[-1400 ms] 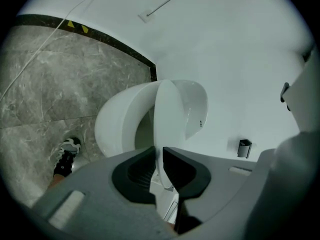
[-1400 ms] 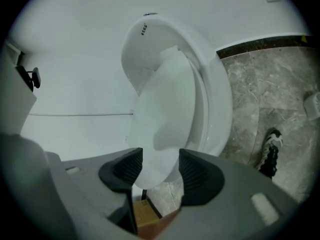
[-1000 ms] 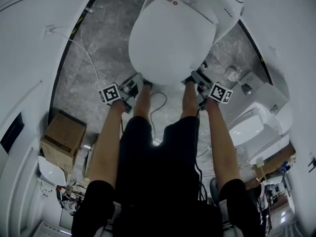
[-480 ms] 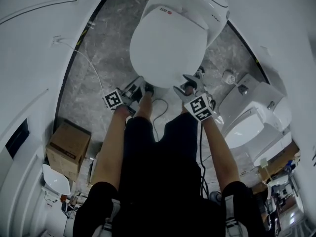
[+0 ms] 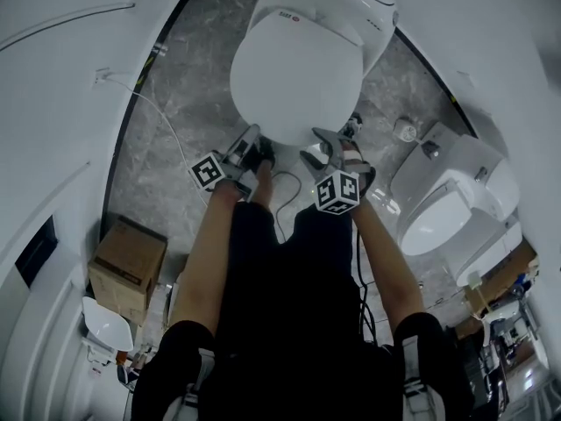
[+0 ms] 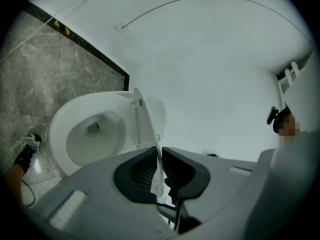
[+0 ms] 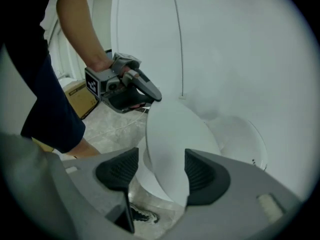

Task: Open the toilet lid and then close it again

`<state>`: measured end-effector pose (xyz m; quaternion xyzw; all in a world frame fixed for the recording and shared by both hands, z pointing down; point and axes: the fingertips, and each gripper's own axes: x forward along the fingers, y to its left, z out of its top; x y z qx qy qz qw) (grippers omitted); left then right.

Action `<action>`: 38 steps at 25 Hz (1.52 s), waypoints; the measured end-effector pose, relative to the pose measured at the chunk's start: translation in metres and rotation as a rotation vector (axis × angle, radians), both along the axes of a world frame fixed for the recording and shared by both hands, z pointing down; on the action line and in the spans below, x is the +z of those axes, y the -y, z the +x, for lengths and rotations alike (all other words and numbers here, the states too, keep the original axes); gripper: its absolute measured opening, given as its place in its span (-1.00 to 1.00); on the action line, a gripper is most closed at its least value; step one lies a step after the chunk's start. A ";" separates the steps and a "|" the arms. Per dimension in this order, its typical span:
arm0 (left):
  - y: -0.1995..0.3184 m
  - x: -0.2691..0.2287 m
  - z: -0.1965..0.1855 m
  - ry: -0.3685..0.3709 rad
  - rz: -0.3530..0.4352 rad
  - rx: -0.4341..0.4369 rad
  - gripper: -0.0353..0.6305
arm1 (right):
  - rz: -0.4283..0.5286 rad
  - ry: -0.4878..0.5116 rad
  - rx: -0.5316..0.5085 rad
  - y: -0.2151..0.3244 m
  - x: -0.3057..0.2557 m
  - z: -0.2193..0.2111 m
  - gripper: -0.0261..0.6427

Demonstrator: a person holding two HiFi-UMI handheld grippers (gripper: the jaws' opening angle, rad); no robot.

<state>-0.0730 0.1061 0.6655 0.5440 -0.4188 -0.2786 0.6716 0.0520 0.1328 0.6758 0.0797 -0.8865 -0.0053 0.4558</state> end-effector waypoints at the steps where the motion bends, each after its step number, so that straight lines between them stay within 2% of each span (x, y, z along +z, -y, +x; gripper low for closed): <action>1: 0.002 -0.003 0.000 0.004 0.007 0.006 -0.79 | 0.021 -0.016 -0.014 0.002 0.001 0.000 -0.08; 5: 0.015 -0.021 0.003 0.020 0.039 0.033 -0.79 | 0.059 -0.034 -0.026 0.014 -0.004 0.001 -0.08; 11: 0.032 -0.043 0.008 0.010 0.070 0.052 -0.79 | 0.093 -0.035 0.040 0.034 -0.018 0.006 -0.09; 16: 0.042 -0.055 0.010 0.027 0.099 0.067 -0.79 | 0.100 -0.039 0.058 0.043 -0.025 0.005 -0.20; 19: 0.044 -0.057 0.011 0.034 0.096 0.083 -0.79 | 0.112 -0.040 0.094 0.052 -0.030 0.007 -0.43; 22: 0.043 -0.058 0.009 0.053 0.085 0.114 -0.78 | 0.091 -0.039 0.113 0.055 -0.033 0.006 -0.43; 26: 0.046 -0.061 0.009 0.165 0.090 0.205 -0.76 | 0.054 -0.049 0.154 0.059 -0.037 0.009 -0.43; 30: 0.052 -0.076 0.006 0.238 0.088 0.231 -0.76 | 0.019 -0.057 0.214 0.068 -0.046 0.012 -0.44; 38: 0.083 -0.112 0.002 0.522 0.195 0.344 -0.76 | -0.016 -0.051 0.308 0.089 -0.064 0.020 -0.48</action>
